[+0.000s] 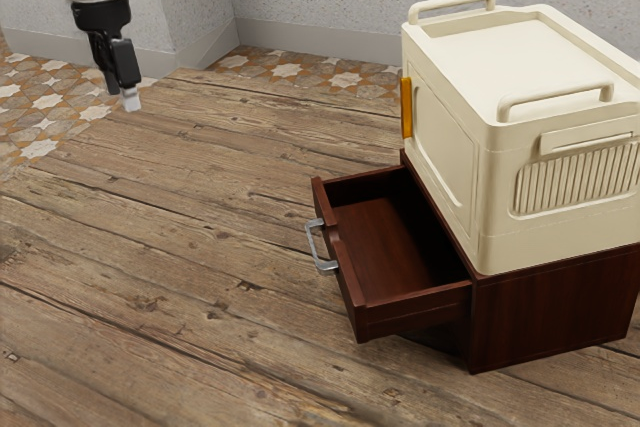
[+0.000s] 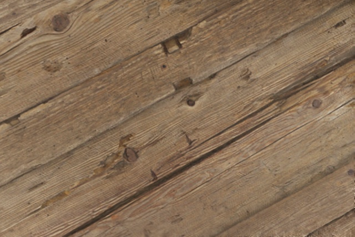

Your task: Push the drawer handle with one arm to close the drawer

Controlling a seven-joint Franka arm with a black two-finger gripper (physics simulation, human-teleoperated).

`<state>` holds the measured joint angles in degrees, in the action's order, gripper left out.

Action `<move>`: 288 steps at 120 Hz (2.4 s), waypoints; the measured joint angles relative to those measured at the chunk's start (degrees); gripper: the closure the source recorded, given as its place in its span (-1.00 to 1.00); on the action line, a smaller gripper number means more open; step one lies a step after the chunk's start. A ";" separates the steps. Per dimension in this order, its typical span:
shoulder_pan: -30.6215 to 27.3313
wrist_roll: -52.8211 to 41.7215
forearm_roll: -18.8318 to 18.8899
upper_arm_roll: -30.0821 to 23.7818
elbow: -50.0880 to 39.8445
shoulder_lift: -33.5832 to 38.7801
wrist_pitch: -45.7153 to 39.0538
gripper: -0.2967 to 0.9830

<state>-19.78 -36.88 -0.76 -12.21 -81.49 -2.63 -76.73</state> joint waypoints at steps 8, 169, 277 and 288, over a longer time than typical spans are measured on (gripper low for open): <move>1.17 -2.23 -0.03 -0.01 -0.01 0.08 0.12 -0.53; 9.96 -9.37 -3.76 -11.15 -30.22 -5.19 -34.37 0.69; 15.22 -3.01 -1.22 -11.08 -17.20 -16.44 -38.85 0.69; 15.52 -2.18 -1.24 -11.08 -15.91 -17.36 -38.88 0.69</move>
<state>-4.26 -39.06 -2.00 -23.29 -97.40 -19.99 -115.60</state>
